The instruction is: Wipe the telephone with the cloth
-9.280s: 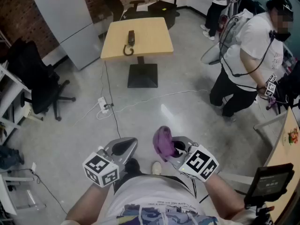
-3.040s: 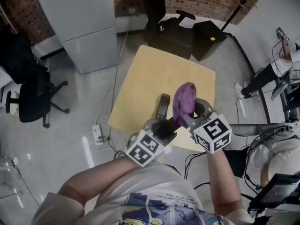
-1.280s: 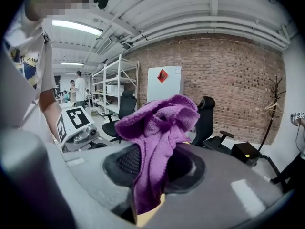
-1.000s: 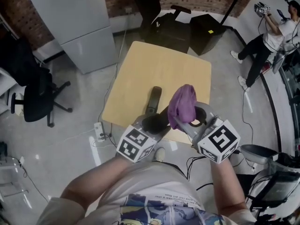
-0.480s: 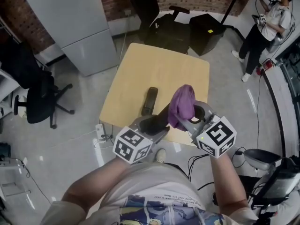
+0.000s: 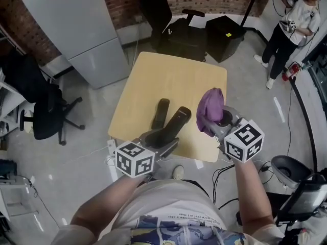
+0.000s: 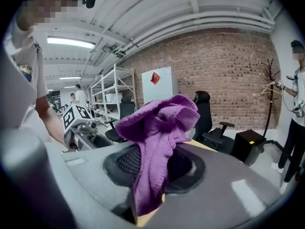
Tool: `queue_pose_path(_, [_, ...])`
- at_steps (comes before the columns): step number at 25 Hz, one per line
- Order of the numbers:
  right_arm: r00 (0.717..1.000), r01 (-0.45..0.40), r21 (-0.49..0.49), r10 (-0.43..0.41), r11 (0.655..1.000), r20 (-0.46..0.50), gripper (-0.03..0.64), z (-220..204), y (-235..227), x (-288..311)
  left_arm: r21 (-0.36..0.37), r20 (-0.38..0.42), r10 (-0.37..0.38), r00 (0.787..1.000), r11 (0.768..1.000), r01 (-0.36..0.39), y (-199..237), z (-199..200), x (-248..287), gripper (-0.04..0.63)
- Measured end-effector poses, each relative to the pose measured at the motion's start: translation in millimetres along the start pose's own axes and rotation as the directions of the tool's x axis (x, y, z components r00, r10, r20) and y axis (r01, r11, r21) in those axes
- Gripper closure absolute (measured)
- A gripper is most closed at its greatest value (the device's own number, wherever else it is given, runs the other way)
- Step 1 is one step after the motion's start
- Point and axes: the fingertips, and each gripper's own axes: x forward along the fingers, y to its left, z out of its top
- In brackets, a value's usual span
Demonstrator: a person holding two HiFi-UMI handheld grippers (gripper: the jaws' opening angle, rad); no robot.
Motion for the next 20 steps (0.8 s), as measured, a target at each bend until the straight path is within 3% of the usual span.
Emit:
queue_pose_path(5, [0.999,-0.033,0.023,0.034,0.999,-0.019,0.505,-16.0,7.8,13.8,-0.124,0.058,-0.040,0.998,0.991,0.047,3.6,13.1,-7.2,0.341])
queue_pose_path(10, [0.994,-0.090,0.031,0.092,0.995,-0.051,0.505,-32.3,23.5,26.3,-0.229,0.142,-0.097,0.985,0.965,0.128,-0.8,25.1,-10.8,0.341])
queue_pose_path(16, [0.987,-0.150,0.036,0.152,0.988,-0.053,0.505,-36.9,48.0,41.3,-0.347,0.213,-0.149,0.966,0.913,0.217,2.1,41.0,-13.4,0.341])
queue_pose_path(20, [0.980,-0.185,0.028,0.186,0.982,-0.067,0.505,-41.0,67.8,50.5,-0.441,0.268,-0.184,0.946,0.849,0.291,5.8,45.6,-15.4,0.341])
